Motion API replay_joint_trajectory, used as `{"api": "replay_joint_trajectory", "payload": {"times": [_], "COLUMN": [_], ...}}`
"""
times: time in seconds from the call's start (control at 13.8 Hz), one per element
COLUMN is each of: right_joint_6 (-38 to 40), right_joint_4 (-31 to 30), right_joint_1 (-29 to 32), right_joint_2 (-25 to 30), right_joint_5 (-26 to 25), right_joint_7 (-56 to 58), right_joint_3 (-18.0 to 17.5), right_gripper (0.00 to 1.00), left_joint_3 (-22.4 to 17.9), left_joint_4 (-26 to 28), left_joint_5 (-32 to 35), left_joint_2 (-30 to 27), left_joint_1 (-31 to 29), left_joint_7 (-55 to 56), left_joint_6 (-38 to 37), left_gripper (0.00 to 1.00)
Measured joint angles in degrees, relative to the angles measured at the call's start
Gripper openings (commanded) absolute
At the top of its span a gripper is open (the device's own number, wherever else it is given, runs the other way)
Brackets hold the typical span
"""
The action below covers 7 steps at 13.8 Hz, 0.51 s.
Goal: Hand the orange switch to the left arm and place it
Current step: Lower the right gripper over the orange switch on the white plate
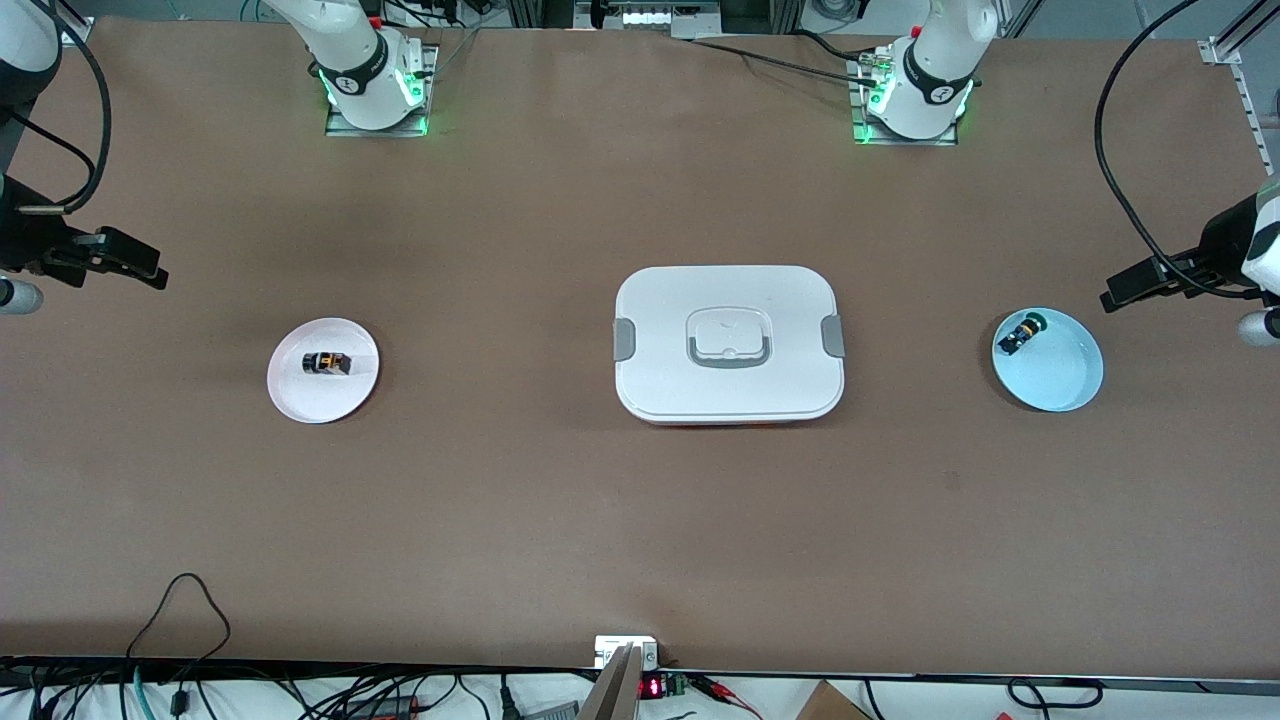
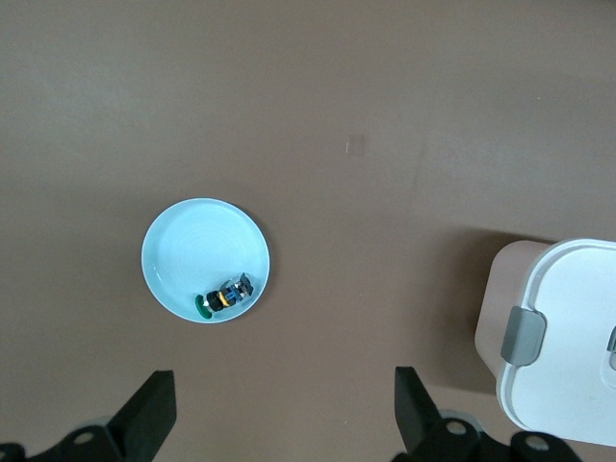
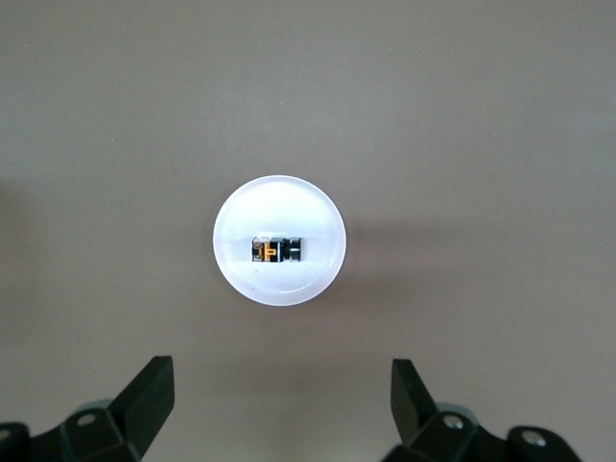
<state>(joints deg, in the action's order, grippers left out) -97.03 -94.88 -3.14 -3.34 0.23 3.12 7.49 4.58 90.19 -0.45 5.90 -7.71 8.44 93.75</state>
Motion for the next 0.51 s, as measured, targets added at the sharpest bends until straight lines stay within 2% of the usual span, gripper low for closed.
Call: {"api": "replay_joint_trajectory", "payload": {"times": [0.51], "right_joint_6": [0.4], "right_joint_4": [0.4], "right_joint_1": [-0.6], "right_joint_2": [-0.7], "right_joint_5": [0.0], "right_joint_7": [0.0], "right_joint_3": [0.0], "right_gripper": [1.00], "left_joint_3": [0.0], "left_joint_4": [0.0], "left_joint_5": [0.0], "left_joint_2": [0.0], "left_joint_1": [0.0], "left_joint_7": [0.0], "left_joint_6": [0.0], "left_gripper": [1.00]}}
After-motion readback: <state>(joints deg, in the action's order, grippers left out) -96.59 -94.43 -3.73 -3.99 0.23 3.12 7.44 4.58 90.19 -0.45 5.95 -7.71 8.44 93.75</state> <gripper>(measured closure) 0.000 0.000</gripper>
